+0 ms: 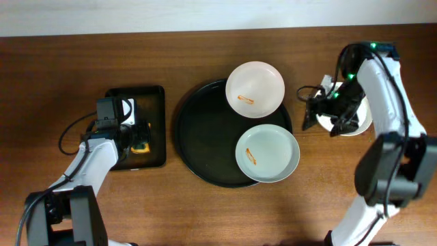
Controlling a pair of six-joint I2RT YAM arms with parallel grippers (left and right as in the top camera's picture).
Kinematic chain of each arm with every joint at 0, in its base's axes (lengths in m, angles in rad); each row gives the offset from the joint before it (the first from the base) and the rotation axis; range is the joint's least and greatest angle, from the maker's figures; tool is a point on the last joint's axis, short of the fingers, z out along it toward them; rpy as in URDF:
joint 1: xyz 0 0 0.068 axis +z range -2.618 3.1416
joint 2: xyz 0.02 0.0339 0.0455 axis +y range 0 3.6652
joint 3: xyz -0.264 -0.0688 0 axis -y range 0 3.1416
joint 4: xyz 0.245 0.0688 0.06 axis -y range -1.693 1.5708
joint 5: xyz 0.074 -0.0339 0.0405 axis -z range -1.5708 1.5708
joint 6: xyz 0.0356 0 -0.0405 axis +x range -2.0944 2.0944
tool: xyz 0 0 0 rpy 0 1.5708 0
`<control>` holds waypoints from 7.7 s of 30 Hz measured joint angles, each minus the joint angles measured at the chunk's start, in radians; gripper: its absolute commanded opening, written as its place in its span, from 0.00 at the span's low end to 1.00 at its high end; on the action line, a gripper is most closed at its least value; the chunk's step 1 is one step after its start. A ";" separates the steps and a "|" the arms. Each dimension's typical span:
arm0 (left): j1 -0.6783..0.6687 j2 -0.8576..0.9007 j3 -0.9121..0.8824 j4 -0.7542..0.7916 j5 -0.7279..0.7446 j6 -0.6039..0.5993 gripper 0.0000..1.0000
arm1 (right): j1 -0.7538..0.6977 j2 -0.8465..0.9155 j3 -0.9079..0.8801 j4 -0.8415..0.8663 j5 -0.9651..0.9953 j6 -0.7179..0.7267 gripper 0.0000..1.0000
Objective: Clean dirty plates on tray and stack at the side
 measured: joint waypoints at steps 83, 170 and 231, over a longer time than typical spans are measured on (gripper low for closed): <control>-0.002 -0.011 0.120 -0.204 -0.016 0.009 0.75 | 0.242 -0.318 -0.520 0.593 0.137 0.341 0.04; -0.005 -0.182 0.075 -0.226 0.085 -0.050 0.00 | 0.852 -0.439 -0.459 0.811 1.136 0.264 0.04; -0.687 0.129 0.074 0.105 0.229 -0.410 0.00 | 0.460 -0.451 -0.832 0.824 0.236 0.825 0.04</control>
